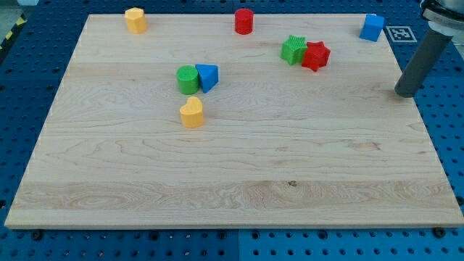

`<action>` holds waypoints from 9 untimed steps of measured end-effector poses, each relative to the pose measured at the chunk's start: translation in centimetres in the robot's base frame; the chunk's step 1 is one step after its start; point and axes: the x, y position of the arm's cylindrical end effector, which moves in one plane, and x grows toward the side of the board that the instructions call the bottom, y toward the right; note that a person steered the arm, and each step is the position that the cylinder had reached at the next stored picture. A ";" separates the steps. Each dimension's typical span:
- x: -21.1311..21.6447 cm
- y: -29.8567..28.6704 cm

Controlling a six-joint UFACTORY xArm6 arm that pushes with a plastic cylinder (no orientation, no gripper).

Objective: Move the red star to the left of the green circle

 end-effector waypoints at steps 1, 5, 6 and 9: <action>0.0 0.0; -9.0 -5.9; -8.6 -8.2; -5.4 -13.5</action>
